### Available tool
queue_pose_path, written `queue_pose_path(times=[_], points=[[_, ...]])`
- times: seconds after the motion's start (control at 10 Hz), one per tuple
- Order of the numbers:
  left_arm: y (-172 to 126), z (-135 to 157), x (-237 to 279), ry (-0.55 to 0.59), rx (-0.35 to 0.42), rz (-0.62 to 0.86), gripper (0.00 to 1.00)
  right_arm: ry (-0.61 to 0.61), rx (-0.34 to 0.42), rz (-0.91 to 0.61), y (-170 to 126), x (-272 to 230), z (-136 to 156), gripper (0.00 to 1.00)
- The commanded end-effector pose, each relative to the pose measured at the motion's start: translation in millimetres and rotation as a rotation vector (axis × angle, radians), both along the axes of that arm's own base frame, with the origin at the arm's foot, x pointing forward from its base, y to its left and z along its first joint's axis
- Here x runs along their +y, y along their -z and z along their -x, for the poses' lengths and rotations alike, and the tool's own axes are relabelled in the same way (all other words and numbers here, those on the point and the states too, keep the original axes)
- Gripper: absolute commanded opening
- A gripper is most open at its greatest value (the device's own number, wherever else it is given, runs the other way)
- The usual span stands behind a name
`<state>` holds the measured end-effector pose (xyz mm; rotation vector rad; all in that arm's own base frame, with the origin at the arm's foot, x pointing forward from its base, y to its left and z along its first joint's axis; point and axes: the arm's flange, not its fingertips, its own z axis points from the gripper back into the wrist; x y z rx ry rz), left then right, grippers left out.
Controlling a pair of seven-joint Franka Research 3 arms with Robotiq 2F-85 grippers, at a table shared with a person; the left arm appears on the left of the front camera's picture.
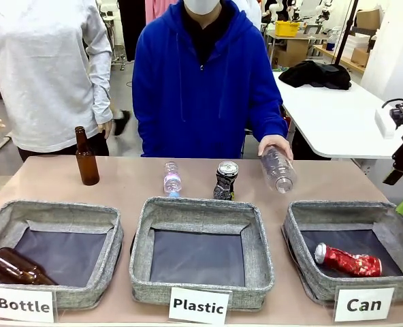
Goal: Sort the can waste into the basket.
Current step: Pick up the can waste from the table and place it in the right Fabric basket.
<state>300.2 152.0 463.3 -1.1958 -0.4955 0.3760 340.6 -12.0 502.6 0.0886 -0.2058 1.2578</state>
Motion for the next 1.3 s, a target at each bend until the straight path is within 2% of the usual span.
queue_pose_path(times=[0.0,0.2,0.3,0.4,0.6,0.7,0.8,1.0,1.2], points=[[-0.6,3.4,-0.3,0.008,0.013,0.004,1.00,0.016,-0.024,-0.040,3.5,-3.7,1.1,1.00],[-0.6,3.4,-0.3,0.008,0.013,0.004,1.00,0.086,-0.021,-0.119,-2.0,-5.9,4.2,1.00],[-0.6,3.4,-0.3,0.008,0.013,0.004,1.00,0.219,0.031,-0.196,-9.5,-6.8,6.8,1.00],[-0.6,3.4,-0.3,0.008,0.013,0.004,1.00,0.398,0.123,-0.312,-20.5,-8.3,10.0,1.00],[-0.6,3.4,-0.3,0.008,0.013,0.004,1.00,0.723,0.380,-0.757,-41.2,-29.8,14.3,1.00],[-0.6,3.4,-0.3,0.008,0.013,0.004,1.00,1.017,0.545,-1.059,-50.4,-43.6,9.9,1.00],[-0.6,3.4,-0.3,0.008,0.013,0.004,1.00,1.213,0.715,-1.307,-57.7,-55.0,5.8,1.00],[-0.6,3.4,-0.3,0.008,0.013,0.004,1.00,1.255,0.885,-1.597,-58.1,-81.5,6.4,1.00],[-0.6,3.4,-0.3,0.008,0.013,0.004,1.00,1.291,0.941,-1.747,-50.2,-97.5,3.4,1.00]])
